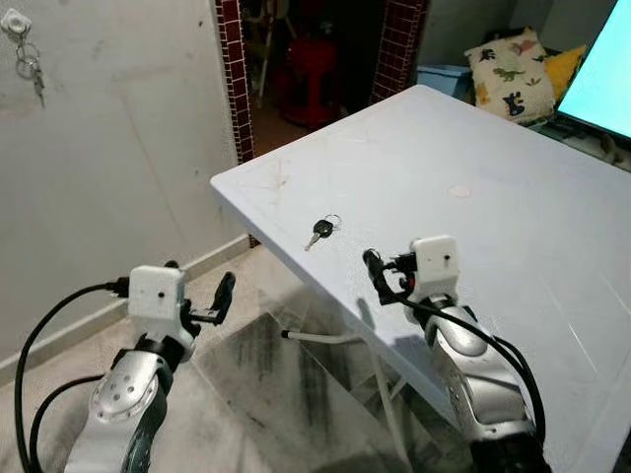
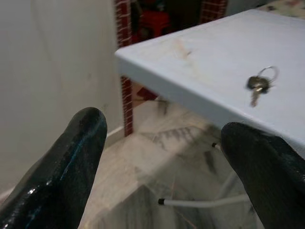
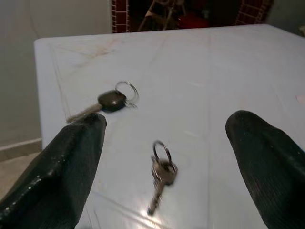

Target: Hang keys on a hook

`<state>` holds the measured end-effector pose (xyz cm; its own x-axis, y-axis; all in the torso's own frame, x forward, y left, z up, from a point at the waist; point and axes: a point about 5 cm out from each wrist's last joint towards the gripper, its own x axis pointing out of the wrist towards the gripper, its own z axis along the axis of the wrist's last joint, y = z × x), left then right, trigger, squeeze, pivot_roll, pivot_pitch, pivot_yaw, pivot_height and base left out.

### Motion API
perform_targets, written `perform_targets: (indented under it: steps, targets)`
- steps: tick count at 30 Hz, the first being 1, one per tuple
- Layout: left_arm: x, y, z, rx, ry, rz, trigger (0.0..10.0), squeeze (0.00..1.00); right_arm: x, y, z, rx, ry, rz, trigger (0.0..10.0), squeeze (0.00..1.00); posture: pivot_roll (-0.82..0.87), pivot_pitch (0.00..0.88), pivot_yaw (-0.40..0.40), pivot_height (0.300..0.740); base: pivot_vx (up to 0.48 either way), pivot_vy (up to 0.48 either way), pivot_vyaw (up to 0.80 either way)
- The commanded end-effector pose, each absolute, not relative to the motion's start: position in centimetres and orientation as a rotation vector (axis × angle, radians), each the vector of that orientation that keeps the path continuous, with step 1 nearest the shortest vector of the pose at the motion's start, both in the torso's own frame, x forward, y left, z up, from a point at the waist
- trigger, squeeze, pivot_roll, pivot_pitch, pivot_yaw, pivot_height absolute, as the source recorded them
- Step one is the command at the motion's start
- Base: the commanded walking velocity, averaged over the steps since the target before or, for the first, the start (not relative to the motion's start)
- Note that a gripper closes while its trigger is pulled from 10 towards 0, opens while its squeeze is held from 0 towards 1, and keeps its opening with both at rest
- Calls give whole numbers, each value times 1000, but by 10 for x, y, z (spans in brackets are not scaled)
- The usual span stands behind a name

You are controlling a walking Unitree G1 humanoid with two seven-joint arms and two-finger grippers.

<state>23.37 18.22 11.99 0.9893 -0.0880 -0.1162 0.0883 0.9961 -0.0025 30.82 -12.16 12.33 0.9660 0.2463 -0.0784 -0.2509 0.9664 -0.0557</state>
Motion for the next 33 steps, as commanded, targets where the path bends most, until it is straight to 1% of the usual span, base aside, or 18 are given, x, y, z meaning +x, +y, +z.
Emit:
perform_targets:
  steps: [1,6,10,17,26,33]
  targets:
    - [232,183,125,7,100,-76,10000,0,311,-123,124,-66,69,256,10000,0,256,0,-70,740,0,0,0]
    - [234,183,125,3,102,-70,10000,0,314,-122,127,-63,54,249,10000,0,242,0,-65,740,0,0,0]
    - [241,179,127,0,90,-80,10000,0,311,-124,126,-67,53,250,10000,0,215,0,-63,740,0,0,0]
    - [244,180,125,-2,92,-82,10000,0,308,-132,124,-75,56,216,10000,0,199,0,-55,740,0,0,0]
    - [252,174,127,1,87,-124,10000,0,310,-138,127,-71,40,180,10000,0,182,0,-28,740,0,0,0]
    - [251,179,126,8,92,-120,10000,0,309,-134,126,-64,42,183,10000,0,187,0,-21,740,0,0,0]
